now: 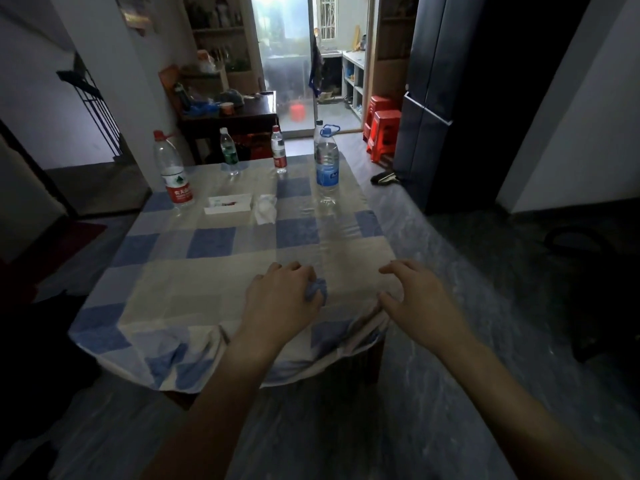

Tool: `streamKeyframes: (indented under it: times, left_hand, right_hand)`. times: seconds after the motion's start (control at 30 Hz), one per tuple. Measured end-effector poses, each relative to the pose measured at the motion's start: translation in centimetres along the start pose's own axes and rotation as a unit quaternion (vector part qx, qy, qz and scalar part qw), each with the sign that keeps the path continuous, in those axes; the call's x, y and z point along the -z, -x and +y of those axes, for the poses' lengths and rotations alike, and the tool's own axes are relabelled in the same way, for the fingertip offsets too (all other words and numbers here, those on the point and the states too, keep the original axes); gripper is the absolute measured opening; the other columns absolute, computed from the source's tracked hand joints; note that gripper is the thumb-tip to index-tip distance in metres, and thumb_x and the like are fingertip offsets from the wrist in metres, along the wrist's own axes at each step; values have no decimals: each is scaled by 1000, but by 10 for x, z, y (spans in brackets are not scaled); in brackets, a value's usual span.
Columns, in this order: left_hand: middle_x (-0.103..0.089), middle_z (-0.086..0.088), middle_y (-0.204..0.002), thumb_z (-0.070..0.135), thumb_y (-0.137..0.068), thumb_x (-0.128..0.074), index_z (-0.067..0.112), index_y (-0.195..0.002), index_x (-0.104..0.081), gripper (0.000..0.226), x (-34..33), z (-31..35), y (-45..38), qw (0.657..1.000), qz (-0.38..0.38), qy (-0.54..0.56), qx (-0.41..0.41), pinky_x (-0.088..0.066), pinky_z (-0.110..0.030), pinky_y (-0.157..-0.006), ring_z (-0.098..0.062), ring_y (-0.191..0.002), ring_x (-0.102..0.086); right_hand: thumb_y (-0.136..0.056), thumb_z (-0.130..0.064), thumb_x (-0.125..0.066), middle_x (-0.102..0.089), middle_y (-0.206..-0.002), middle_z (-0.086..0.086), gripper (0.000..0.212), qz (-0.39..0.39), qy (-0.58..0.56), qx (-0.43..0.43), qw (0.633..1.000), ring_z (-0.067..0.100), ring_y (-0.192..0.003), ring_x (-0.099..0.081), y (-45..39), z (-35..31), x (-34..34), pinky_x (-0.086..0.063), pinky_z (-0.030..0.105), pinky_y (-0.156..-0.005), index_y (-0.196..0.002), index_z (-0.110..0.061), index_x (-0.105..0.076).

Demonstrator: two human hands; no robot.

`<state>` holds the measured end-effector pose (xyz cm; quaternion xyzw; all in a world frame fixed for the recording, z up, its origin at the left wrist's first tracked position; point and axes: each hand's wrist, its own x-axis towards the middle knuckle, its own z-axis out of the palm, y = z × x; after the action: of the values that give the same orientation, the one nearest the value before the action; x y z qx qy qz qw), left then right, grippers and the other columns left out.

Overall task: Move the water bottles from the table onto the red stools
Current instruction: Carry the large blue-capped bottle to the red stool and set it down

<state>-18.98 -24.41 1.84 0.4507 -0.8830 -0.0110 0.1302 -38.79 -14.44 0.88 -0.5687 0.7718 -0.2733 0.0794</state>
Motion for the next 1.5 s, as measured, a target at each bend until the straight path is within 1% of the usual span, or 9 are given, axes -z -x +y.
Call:
streamKeyframes:
  times: [0.13, 0.4, 0.67, 0.97, 1.07, 1.13, 1.3, 1.4, 1.5]
  left_hand:
    - [-61, 9, -119, 48, -91, -52, 30, -117, -61, 32, -12, 32, -44, 1000, -6, -2, 3, -44, -34, -81, -19, -109, -56]
    - [-63, 4, -116, 46, -90, -55, 26, -113, -63, 32, -34, 126, -155, 999, 16, 30, 13, -50, -37, -84, -21, -107, -59]
    - [-66, 4, -111, 49, -91, -55, 26, -111, -65, 32, -56, 189, -238, 996, 58, 29, 60, -43, -28, -70, -19, -100, -62]
    - [-69, 0, -108, 49, -88, -59, 24, -108, -68, 33, -82, 177, -311, 982, 76, 33, 168, -53, -39, -85, -19, -100, -62]
    - [-69, 1, -106, 48, -88, -60, 24, -108, -68, 33, -95, 168, -339, 978, 81, 44, 187, -53, -40, -85, -16, -97, -62]
    - [-69, 1, -105, 48, -87, -60, 24, -106, -68, 32, -105, 159, -360, 975, 88, 46, 200, -53, -40, -85, -15, -95, -63]
    - [-68, 2, -107, 47, -86, -59, 23, -103, -69, 31, -125, 133, -422, 963, 93, 65, 246, -53, -38, -82, -16, -96, -62]
    - [-69, 0, -106, 45, -85, -59, 22, -104, -70, 32, -134, 112, -455, 954, 92, 75, 277, -52, -34, -80, -18, -96, -64]
    - [-71, -4, -102, 41, -86, -62, 17, -107, -71, 33, -139, 95, -482, 950, 95, 75, 288, -49, -31, -77, -19, -91, -64]
  right_hand:
    - [-82, -22, -72, -60, -125, 8, 39, -16, -11, -1, 1000, 25, -112, -60, -33, 34, 16, -42, 26, -92, -120, -15, -65]
    - [-86, -24, -70, -58, -134, 5, 41, -22, -4, 8, 1000, 24, -117, -58, -102, 130, 82, -40, 23, -87, -126, -19, -61]
    - [-87, -29, -68, -55, -135, 0, 41, -29, -8, 52, 998, 20, -118, -58, -174, 206, 124, -44, 27, -92, -126, -25, -59]
    - [-93, -38, -60, -50, -141, -5, 42, -73, 1, 94, 993, 15, -117, -54, -255, 226, 116, -40, 24, -86, -134, -31, -51]
    - [-95, -36, -59, -53, -135, -4, 35, -93, -13, 115, 989, 6, -100, -49, -290, 225, 105, -35, 17, -76, -129, -31, -53]
    - [-94, -34, -60, -56, -132, -3, 31, -97, -29, 129, 986, 6, -95, -48, -321, 226, 94, -36, 19, -77, -125, -30, -55]
    - [-92, -37, -62, -55, -131, -5, 37, -139, -17, 165, 976, 4, -100, -51, -408, 230, 70, -33, 9, -70, -127, -27, -55]
    - [-92, -34, -65, -56, -132, -2, 39, -156, -15, 182, 971, 10, -107, -56, -456, 232, 58, -37, 12, -79, -128, -25, -56]
    - [-92, -34, -64, -55, -133, -3, 38, -170, -14, 198, 965, 5, -100, -53, -496, 237, 44, -33, 5, -71, -128, -26, -55]
